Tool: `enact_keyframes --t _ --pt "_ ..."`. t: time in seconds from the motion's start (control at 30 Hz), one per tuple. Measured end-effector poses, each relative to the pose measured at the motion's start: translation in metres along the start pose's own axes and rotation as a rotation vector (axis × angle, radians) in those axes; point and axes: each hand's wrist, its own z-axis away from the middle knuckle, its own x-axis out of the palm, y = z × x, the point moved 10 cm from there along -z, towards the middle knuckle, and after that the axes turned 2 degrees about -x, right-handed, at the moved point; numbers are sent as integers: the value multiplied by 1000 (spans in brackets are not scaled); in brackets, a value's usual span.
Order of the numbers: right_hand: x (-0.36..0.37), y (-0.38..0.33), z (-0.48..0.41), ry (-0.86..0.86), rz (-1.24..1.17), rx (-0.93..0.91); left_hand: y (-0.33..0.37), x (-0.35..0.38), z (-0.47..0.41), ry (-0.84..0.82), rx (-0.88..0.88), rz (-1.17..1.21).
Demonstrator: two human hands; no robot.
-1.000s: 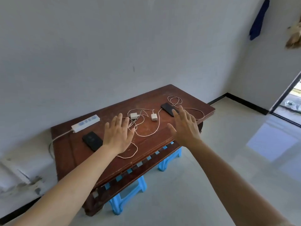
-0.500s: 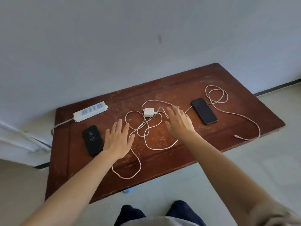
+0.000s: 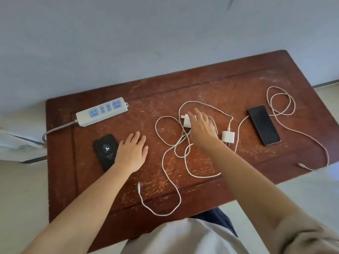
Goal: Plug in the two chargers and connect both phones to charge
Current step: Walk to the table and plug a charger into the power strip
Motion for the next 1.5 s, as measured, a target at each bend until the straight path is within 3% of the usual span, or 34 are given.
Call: enact_keyframes --t 0.27,0.37,0.47,0.67,0.8,0.9,1.13,1.37,1.5 --pt "3 -6 -30 -46 24 161 -6 -5 0 -4 94 22" --pt "-22 -25 -48 90 7 108 -19 -17 -6 48 123 119" --pt "-43 -34 -60 209 -219 124 -30 -35 -18 94 144 218" --pt "-51 -125 -88 174 -386 -200 -121 -61 -7 301 -223 200" --pt "-42 -174 -94 113 -398 -365 -166 -51 -16 230 -369 188" --pt "-38 -203 -95 102 -398 -474 -173 -38 -19 201 -373 221" --pt "-30 -227 -109 10 -243 -519 -171 -31 -20 226 -348 235" --pt "-40 -270 -120 -139 164 -688 -173 -30 -21 232 -308 207" --pt "-36 -288 -123 -191 262 -732 -172 -31 -20 233 -314 221"
